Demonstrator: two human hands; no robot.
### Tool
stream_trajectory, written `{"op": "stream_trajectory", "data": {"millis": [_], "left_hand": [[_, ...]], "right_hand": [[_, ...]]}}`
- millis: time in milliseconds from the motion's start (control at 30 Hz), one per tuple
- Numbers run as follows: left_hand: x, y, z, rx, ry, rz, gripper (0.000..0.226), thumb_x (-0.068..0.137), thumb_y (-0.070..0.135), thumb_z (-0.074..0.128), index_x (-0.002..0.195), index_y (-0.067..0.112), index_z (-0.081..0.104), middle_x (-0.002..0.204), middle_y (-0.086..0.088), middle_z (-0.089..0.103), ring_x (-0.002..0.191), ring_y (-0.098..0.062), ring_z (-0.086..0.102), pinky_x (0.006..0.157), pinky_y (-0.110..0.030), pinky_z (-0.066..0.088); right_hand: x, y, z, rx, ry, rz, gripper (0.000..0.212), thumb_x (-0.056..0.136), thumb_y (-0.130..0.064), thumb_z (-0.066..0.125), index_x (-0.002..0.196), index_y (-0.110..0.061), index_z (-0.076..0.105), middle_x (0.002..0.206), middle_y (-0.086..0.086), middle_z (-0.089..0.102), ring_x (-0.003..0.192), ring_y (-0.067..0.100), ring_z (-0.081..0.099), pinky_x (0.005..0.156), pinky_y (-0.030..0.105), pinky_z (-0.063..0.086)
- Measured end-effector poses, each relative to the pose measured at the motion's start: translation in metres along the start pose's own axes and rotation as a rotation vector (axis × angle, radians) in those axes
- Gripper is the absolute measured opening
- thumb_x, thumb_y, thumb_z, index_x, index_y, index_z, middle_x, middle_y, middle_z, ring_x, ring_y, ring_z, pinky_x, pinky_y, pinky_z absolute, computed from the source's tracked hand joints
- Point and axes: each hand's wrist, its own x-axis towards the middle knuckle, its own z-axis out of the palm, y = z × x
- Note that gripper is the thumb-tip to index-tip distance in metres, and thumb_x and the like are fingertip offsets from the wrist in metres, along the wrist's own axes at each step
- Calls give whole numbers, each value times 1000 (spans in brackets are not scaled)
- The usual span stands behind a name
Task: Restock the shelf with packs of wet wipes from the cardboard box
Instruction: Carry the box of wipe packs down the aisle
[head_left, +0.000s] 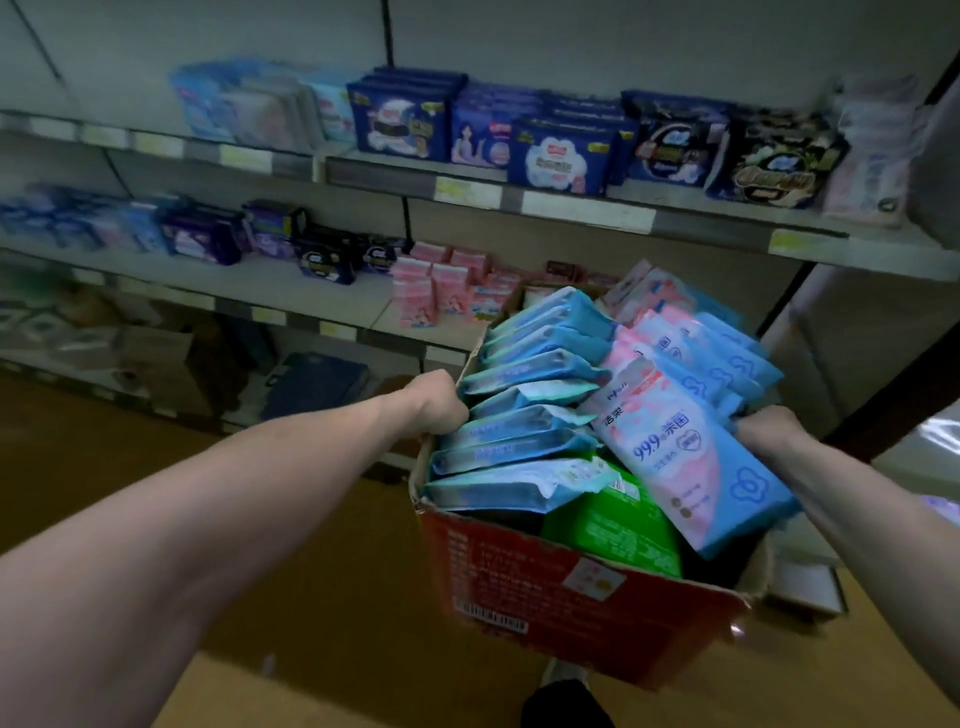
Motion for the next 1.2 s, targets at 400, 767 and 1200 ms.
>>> {"op": "stream_trajectory", "data": {"millis": [400,767,1200], "left_hand": [[-67,-196,-95,-106,251,-370,12,91,15,53,84,6,57,89,-8,59,80,-21,58,62,-29,46],[-129,-371,-178,-203,421,-854,21,89,12,49,69,7,49,74,-6,53,66,-19,51,60,-28,42],[-183,-554,-239,-422,546,-1170,21,91,13,49,71,6,50,83,-10,56,78,-24,55,56,-28,40]], "right_hand": [[-54,-172,160,26,-290,-340,6,85,3,63,86,0,58,107,18,61,89,22,51,73,33,36],[-147,-353,368,-228,-654,-627,29,95,-3,50,66,-7,45,86,9,50,80,22,42,67,23,34],[-302,-502,575,-457,-863,-898,20,90,0,57,71,1,51,97,15,47,88,23,42,77,27,31]]}}
